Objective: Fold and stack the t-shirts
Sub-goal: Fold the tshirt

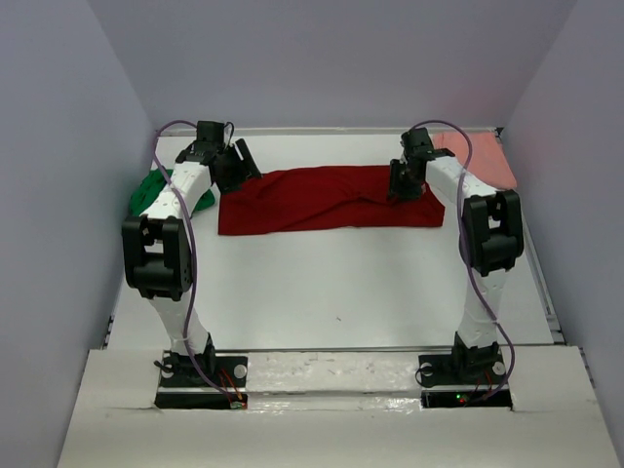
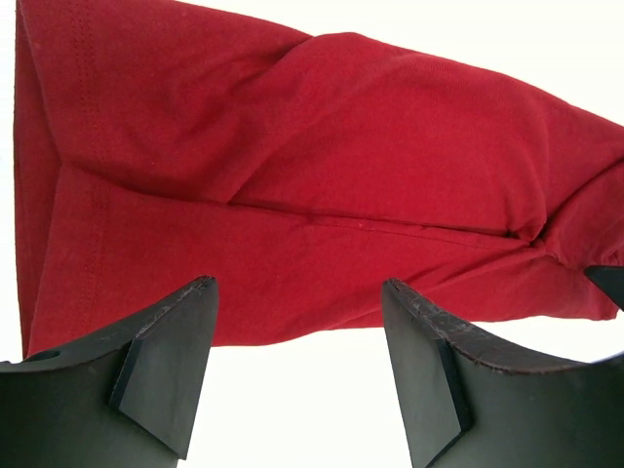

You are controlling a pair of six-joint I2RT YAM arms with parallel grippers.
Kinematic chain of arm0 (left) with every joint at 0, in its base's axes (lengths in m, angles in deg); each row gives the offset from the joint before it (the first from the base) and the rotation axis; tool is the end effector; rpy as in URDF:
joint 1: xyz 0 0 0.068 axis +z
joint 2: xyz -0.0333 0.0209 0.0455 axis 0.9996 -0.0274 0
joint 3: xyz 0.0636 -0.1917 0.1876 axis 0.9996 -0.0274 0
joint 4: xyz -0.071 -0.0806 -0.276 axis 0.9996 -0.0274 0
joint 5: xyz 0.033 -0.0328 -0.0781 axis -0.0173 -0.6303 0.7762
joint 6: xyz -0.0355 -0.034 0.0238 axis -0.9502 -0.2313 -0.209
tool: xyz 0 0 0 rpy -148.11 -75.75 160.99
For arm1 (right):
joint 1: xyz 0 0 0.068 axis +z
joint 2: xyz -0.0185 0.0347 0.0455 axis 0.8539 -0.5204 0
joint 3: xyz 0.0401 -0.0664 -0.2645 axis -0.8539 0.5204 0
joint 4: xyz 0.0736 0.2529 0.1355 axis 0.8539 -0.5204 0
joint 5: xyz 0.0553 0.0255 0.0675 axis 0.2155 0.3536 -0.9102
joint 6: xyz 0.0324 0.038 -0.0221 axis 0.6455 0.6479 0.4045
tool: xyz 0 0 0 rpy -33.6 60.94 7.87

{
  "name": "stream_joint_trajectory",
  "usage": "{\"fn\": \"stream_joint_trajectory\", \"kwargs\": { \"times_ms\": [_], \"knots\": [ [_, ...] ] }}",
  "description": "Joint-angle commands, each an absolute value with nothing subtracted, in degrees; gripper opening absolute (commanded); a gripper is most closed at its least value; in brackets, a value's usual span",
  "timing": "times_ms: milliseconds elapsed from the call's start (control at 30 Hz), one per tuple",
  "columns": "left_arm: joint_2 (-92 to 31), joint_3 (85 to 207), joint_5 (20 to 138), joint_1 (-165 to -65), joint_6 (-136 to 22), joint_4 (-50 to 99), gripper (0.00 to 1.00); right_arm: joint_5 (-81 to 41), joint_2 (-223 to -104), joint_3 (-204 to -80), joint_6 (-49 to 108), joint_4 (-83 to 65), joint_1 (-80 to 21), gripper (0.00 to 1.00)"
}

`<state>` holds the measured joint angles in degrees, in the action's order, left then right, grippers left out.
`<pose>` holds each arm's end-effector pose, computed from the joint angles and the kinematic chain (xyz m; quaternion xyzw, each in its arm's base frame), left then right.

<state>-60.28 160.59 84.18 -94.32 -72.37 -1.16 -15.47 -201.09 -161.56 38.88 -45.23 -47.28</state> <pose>0.4535 -0.0555 0.2666 -0.1207 0.8995 -0.2189 0.3583 0.4758 0.0974 0.1941 0.0341 0.9657 0.0866 0.2426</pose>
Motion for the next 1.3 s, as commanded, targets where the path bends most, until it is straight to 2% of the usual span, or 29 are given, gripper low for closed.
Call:
{"fn": "stream_joint_trajectory", "kwargs": {
  "times_ms": [0, 333, 433, 467, 533, 867, 1267],
  "knots": [
    [-59.5, 162.0, 85.7, -94.1, -71.6, -1.3, 0.77, -17.2, -202.2, -161.0, 38.6, -42.6, -47.0, 0.43],
    [-59.9, 162.3, 85.5, -94.1, -71.6, -1.4, 0.77, -16.8, -204.4, -161.4, 38.6, -41.9, -46.5, 0.31],
    [-60.0, 162.1, 85.5, -94.1, -71.5, -1.2, 0.77, -16.4, -204.7, -162.1, 38.5, -42.0, -46.5, 0.18],
    [-60.1, 162.1, 85.4, -94.1, -71.4, -1.2, 0.77, -16.0, -204.6, -162.4, 38.4, -42.0, -45.9, 0.1],
    [-60.5, 161.8, 85.5, -94.1, -71.3, -1.1, 0.77, -15.3, -204.8, -163.2, 38.5, -42.7, -45.3, 0.0],
    [-61.5, 161.1, 86.0, -94.9, -71.3, -0.4, 0.77, -2.5, -203.7, -171.7, 36.1, -45.8, -39.1, 0.0],
    [-61.4, 159.7, 86.6, -95.4, -70.6, -0.1, 0.77, -2.7, -216.5, -189.8, 30.9, -49.5, -38.6, 0.0]
  ]
}}
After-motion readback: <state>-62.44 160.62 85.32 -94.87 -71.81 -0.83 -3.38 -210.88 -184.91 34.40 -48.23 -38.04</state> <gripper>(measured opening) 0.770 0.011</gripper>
